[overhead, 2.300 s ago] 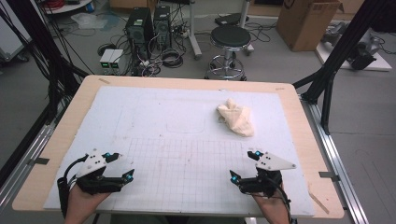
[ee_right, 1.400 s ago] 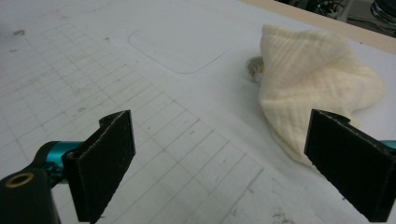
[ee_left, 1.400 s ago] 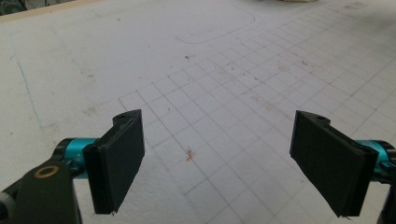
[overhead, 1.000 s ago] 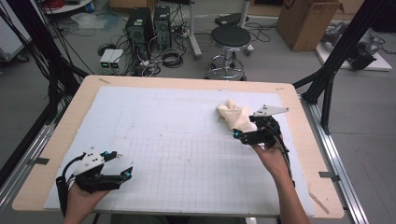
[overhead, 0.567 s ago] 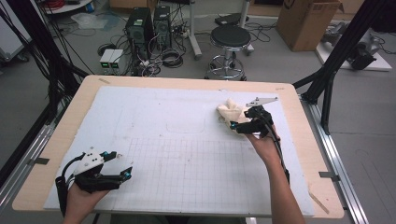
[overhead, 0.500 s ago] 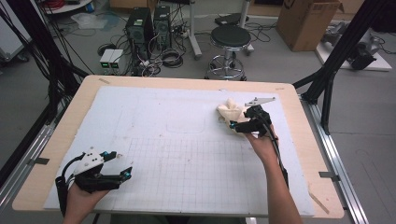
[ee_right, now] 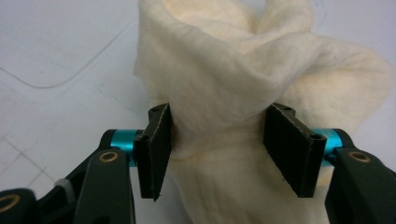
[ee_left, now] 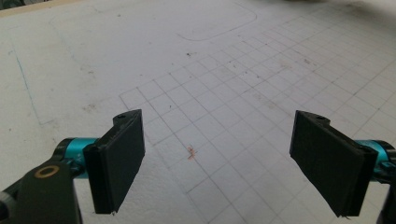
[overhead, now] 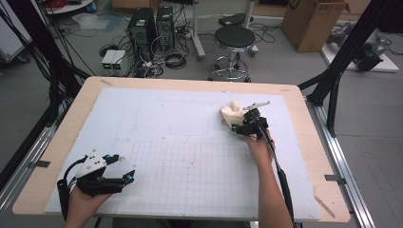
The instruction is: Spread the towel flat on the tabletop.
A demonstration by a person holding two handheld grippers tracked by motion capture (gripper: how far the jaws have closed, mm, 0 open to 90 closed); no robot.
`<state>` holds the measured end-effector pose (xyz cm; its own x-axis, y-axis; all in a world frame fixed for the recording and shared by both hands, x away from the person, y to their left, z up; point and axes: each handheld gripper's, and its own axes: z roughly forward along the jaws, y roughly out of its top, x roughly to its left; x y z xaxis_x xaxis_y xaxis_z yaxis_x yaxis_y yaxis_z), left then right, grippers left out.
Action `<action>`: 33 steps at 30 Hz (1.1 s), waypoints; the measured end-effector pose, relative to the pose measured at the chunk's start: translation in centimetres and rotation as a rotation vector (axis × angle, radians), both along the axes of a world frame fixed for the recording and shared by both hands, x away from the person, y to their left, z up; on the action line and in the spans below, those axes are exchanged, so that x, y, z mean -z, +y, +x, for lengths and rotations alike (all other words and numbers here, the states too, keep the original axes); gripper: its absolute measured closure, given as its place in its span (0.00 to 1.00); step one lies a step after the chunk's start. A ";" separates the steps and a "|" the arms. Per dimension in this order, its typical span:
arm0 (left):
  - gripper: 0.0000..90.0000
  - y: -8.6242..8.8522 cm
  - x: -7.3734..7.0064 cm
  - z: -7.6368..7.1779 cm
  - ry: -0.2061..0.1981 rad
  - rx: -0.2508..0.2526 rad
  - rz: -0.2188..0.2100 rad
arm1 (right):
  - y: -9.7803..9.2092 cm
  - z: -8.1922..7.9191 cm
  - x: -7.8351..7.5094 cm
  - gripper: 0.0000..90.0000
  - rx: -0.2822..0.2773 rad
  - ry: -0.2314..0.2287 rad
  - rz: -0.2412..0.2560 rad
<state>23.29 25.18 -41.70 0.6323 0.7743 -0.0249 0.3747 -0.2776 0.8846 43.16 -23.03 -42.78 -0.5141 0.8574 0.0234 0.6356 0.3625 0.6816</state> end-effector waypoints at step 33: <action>0.21 0.2 -0.1 -0.1 -0.006 -0.005 -0.005 | -0.8 -1.8 -3.3 0.87 -0.034 -0.022 0.089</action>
